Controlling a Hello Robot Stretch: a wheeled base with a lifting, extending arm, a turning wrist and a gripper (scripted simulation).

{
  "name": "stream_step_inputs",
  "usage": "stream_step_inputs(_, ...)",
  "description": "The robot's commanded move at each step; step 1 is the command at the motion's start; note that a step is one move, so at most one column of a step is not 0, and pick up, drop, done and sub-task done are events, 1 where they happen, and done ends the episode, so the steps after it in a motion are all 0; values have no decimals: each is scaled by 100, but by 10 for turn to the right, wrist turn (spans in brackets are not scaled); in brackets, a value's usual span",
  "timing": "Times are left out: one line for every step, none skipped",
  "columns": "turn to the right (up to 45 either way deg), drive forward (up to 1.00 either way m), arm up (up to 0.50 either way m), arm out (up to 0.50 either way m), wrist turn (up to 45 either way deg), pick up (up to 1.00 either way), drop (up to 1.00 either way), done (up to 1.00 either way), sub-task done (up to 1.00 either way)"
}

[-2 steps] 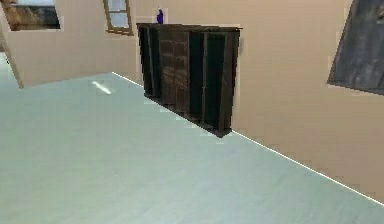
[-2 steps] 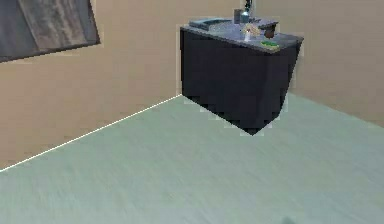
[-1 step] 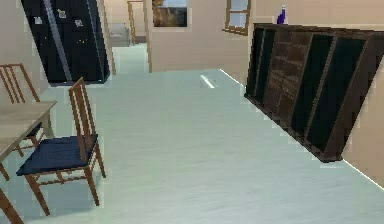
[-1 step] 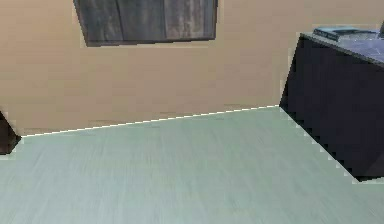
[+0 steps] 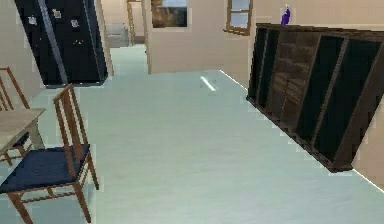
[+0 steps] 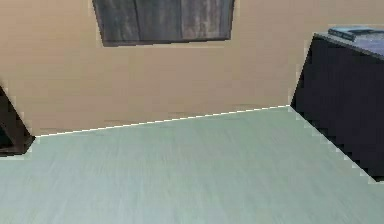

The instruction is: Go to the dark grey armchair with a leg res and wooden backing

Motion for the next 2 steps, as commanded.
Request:
stream_step_inputs(-150,0,0,0,0,0,0,0,0)
stream_step_inputs(0,100,0,0,0,0,0,0,0)
